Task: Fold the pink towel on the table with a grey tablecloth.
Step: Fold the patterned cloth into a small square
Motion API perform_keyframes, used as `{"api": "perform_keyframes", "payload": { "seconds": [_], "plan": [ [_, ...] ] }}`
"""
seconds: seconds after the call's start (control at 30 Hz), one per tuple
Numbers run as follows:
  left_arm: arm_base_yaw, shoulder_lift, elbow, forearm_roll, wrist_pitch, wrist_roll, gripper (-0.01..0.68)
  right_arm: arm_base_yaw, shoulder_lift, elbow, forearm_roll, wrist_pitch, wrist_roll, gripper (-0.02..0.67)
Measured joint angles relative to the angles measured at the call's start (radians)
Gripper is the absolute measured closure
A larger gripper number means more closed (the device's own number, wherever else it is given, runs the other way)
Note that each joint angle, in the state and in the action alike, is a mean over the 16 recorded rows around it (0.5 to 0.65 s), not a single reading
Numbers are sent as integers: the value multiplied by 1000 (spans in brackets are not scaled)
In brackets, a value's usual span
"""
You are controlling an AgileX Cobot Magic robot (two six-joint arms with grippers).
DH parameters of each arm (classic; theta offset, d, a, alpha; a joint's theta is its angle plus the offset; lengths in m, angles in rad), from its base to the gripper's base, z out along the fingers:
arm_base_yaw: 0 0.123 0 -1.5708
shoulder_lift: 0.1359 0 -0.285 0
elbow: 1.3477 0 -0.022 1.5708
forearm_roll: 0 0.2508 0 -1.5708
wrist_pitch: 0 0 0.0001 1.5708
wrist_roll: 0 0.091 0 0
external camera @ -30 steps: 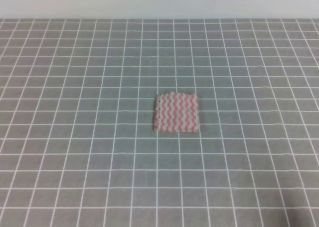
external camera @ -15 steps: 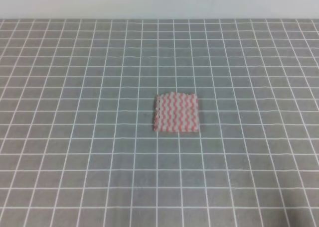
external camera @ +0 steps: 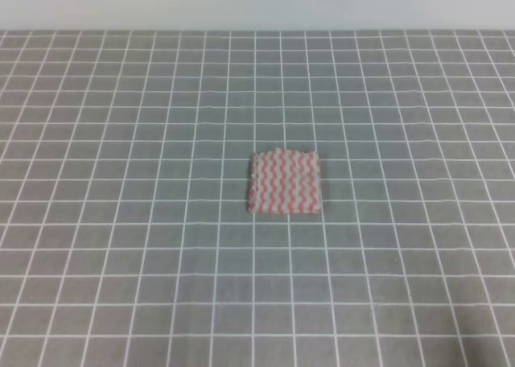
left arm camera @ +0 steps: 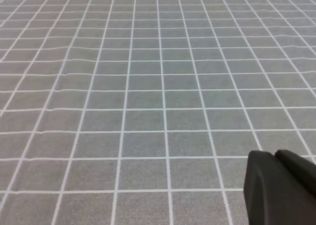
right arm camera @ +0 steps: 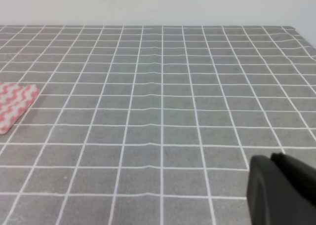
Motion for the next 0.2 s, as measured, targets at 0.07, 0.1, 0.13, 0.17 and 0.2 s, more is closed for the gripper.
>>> {"api": "perform_keyframes", "payload": {
  "seconds": [0.07, 0.1, 0.13, 0.17, 0.2],
  "plan": [
    [4, 1, -1, 0, 1, 3, 674, 0, -1, -1, 0, 1, 0, 666],
    [5, 1, -1, 0, 1, 5, 674, 0, 0, 0, 0, 0, 0, 666],
    [7, 0, 0, 0, 0, 6, 674, 0, -1, -1, 0, 1, 0, 666],
    [8, 0, -1, 0, 1, 5, 674, 0, -1, -2, 0, 1, 0, 666],
    [9, 0, -1, 0, 1, 5, 674, 0, -2, -3, 1, 2, 0, 666]
  ]
}}
